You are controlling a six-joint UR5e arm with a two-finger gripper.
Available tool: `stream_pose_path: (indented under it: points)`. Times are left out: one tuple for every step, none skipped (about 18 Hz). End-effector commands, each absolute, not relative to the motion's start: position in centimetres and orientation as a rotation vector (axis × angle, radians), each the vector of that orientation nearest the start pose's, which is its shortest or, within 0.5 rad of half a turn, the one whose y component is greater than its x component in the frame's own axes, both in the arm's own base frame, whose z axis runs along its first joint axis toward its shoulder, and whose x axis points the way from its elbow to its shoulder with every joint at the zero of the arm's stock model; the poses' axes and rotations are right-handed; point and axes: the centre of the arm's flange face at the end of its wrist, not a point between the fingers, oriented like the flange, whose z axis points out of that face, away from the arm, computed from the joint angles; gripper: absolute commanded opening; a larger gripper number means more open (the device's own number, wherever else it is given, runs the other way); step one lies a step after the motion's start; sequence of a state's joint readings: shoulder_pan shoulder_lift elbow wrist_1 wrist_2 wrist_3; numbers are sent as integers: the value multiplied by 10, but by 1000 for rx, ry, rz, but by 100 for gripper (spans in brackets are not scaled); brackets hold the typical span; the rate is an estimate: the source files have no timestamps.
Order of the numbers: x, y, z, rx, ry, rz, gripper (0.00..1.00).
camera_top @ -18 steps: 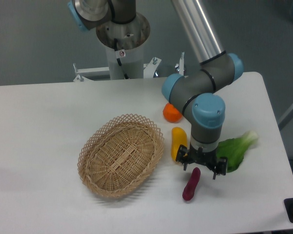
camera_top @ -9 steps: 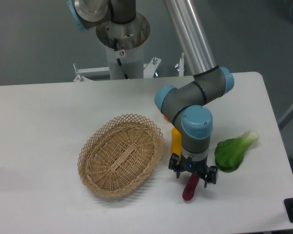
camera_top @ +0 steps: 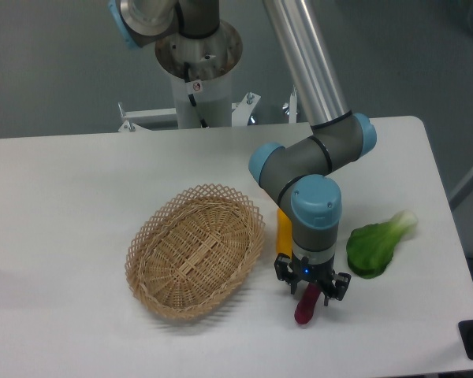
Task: Pick up the sweet potato from the table
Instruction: 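Close the gripper fingers on the sweet potato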
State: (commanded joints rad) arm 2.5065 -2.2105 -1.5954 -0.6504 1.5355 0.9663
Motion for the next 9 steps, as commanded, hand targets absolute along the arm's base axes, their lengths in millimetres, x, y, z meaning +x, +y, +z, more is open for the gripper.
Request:
stream_pose_path:
  points:
    - [-470,517,193,-2948,63,282,36]
    - [-470,517,193,-2948,70,283,34]
    - [-470,516,194,-2947,73,285,31]
    - [-470,516,195,-2946,77,287,29]
    - [-469,516,196,-2947,77,285,28]
    - [-469,516,197,-2946,79,287,26]
    - [-469,516,199,-2944,91,294,26]
    - [-469,516,201,-2943,107,297,25]
    - [-469,516,206,-2938,125,308,25]
